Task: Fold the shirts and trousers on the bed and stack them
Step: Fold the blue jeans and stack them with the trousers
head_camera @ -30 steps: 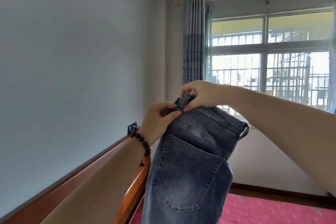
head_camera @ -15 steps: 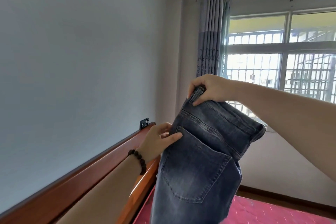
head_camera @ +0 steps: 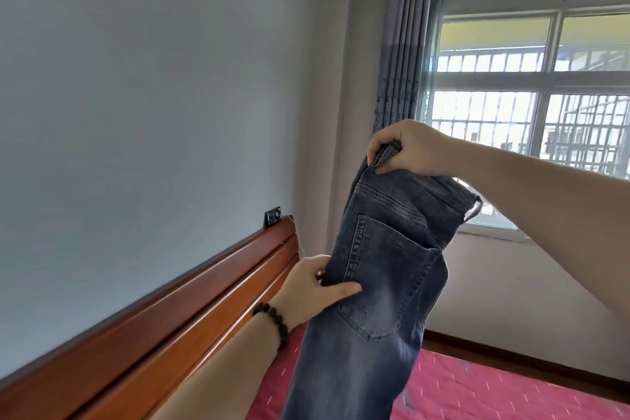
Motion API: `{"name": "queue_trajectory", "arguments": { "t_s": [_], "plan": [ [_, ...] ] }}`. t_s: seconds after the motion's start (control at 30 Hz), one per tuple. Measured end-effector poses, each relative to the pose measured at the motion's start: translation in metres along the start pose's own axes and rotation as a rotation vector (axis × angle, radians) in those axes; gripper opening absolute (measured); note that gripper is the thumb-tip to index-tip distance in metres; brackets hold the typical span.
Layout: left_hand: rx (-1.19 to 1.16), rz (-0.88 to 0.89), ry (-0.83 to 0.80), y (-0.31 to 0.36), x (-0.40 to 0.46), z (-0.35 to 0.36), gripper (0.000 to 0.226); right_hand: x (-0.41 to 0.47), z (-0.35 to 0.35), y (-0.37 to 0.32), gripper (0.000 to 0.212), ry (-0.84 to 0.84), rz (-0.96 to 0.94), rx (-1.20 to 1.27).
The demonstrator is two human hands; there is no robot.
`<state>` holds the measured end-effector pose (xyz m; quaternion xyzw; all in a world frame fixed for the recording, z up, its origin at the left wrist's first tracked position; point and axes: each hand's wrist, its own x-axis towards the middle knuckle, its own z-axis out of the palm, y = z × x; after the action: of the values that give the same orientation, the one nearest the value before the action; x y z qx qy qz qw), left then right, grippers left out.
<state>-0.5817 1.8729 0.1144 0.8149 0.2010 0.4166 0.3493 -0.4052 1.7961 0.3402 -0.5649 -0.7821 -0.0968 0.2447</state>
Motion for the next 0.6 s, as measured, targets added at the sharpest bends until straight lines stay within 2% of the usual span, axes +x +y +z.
{"name": "queue_trajectory", "arguments": {
  "t_s": [0.07, 0.13, 0.2, 0.27, 0.3, 0.33, 0.37, 0.4, 0.43, 0.5, 0.53, 0.6],
  "plan": [
    [0.138, -0.07, -0.061, -0.001, 0.006, 0.006, 0.037, 0.0, 0.001, 0.0, 0.024, -0.007, 0.004, -0.03],
    [0.332, -0.103, 0.023, -0.001, 0.014, 0.001, 0.031, 0.0, -0.003, 0.003, 0.024, -0.035, 0.012, -0.08],
    [0.39, -0.092, 0.287, -0.001, 0.02, -0.01, 0.023, -0.003, -0.008, 0.009, 0.022, 0.035, 0.018, -0.103],
    [0.32, 0.028, 0.54, -0.007, 0.021, -0.016, 0.028, -0.01, -0.007, 0.019, 0.02, 0.22, 0.027, -0.068],
    [0.317, 0.051, 0.524, -0.008, 0.022, -0.018, 0.028, -0.014, -0.004, 0.024, 0.02, 0.266, 0.048, -0.058],
    [0.336, 0.037, 0.407, -0.011, 0.022, -0.018, 0.026, -0.019, 0.001, 0.027, 0.019, 0.229, 0.082, -0.079],
    [0.398, -0.006, 0.265, -0.015, 0.021, -0.016, 0.027, -0.024, 0.009, 0.029, 0.019, 0.125, 0.118, -0.125],
    [0.457, -0.036, 0.196, -0.019, 0.02, -0.016, 0.03, -0.027, 0.016, 0.032, 0.02, 0.043, 0.136, -0.145],
    [0.491, -0.038, 0.222, -0.022, 0.021, -0.018, 0.03, -0.029, 0.021, 0.036, 0.019, 0.047, 0.138, -0.123],
    [0.394, 0.044, 0.404, -0.028, 0.02, -0.02, 0.033, -0.029, 0.026, 0.04, 0.02, 0.234, 0.135, -0.027],
    [0.348, 0.043, 0.414, -0.031, 0.017, -0.02, 0.033, -0.029, 0.028, 0.041, 0.024, 0.293, 0.141, -0.002],
    [0.387, -0.019, 0.259, -0.042, 0.007, -0.017, 0.027, -0.029, 0.034, 0.042, 0.048, 0.219, 0.198, 0.008]
  ]
}}
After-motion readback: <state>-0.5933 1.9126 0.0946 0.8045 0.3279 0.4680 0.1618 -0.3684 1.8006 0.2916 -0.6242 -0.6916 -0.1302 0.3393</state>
